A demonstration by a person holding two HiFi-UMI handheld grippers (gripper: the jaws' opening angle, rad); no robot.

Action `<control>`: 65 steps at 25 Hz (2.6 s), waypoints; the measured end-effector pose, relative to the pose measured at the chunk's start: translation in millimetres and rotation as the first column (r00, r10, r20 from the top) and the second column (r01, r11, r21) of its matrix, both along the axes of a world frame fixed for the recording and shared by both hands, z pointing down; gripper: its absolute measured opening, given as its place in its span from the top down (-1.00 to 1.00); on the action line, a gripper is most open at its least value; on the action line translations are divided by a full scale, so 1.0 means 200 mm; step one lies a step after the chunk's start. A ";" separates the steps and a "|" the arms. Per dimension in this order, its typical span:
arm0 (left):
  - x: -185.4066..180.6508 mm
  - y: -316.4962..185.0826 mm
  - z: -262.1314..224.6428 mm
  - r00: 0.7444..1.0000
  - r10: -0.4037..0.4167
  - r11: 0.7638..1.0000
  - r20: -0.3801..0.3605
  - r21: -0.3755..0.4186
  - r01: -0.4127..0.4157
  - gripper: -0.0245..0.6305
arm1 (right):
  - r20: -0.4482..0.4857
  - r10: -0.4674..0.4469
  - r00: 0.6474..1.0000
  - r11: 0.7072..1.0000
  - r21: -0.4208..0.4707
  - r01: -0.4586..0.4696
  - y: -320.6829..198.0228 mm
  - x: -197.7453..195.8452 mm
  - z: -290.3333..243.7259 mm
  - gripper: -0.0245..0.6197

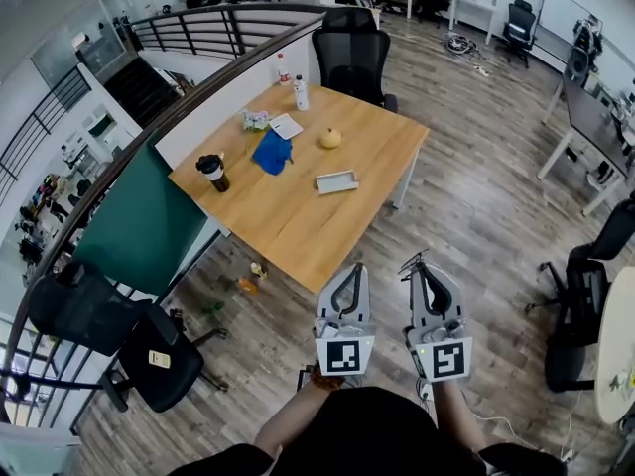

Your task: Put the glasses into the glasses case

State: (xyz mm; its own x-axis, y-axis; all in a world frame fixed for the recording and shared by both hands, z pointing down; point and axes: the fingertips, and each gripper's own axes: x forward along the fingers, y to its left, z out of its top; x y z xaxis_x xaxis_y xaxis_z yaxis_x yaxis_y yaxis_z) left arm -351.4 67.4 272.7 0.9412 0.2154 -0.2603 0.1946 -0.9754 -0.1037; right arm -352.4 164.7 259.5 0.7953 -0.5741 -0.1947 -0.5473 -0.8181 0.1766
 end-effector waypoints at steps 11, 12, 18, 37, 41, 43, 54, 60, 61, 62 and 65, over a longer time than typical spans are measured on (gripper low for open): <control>0.40 -0.14 0.05 0.999 -0.040 0.997 0.007 -0.061 0.041 0.86 | -0.028 -0.023 0.999 0.999 -0.025 0.022 -0.13 0.41 -0.03 0.88; 0.43 -0.15 0.07 0.999 -0.043 0.997 0.013 -0.062 0.044 0.87 | -0.043 -0.022 0.999 1.000 -0.017 0.021 -0.14 0.44 -0.05 0.88; 0.57 -0.13 0.09 0.999 -0.038 0.998 0.031 -0.057 0.040 0.87 | 0.014 -0.019 1.000 0.999 -0.046 0.019 -0.10 0.56 0.04 0.88; 1.20 0.29 0.08 0.990 -0.125 0.992 0.062 0.035 0.123 0.87 | 0.027 -0.085 0.996 0.996 0.040 0.084 0.34 1.30 0.07 0.88; 1.35 0.40 0.05 0.989 -0.136 0.991 0.054 0.023 0.135 0.87 | 0.020 -0.090 0.996 0.995 0.056 0.088 0.46 1.47 0.06 0.88; 1.41 0.45 0.05 0.988 -0.148 0.989 0.051 0.019 0.147 0.86 | 0.021 -0.095 0.995 0.994 0.061 0.094 0.52 1.54 0.06 0.88; 1.58 0.56 0.13 0.961 -0.262 0.965 0.084 0.039 0.260 0.86 | 0.024 -0.197 0.980 0.978 0.072 0.194 0.62 1.80 0.11 0.88; 1.70 0.55 0.19 0.953 -0.280 0.960 0.114 0.030 0.278 0.86 | 0.031 -0.219 0.975 0.974 0.071 0.217 0.60 1.92 0.14 0.88; 1.73 0.54 0.21 0.953 -0.278 0.961 0.118 0.028 0.276 0.87 | 0.028 -0.216 0.976 0.974 0.070 0.214 0.60 1.95 0.15 0.88; 1.76 0.53 0.23 0.953 -0.276 0.961 0.124 0.024 0.275 0.86 | 0.030 -0.212 0.977 0.976 0.063 0.210 0.59 1.99 0.17 0.88; 1.87 0.49 0.27 0.954 -0.271 0.962 0.127 0.012 0.272 0.86 | 0.037 -0.210 0.977 0.977 0.050 0.208 0.55 2.09 0.19 0.88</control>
State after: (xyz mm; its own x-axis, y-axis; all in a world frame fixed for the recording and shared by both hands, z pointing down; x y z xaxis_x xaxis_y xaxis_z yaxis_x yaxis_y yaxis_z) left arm 22.4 165.2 326.5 0.9892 -0.0537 -0.1365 -0.0664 -0.9937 -0.0903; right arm 65.1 274.5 298.1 0.6665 -0.7199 -0.1936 -0.7133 -0.6914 0.1151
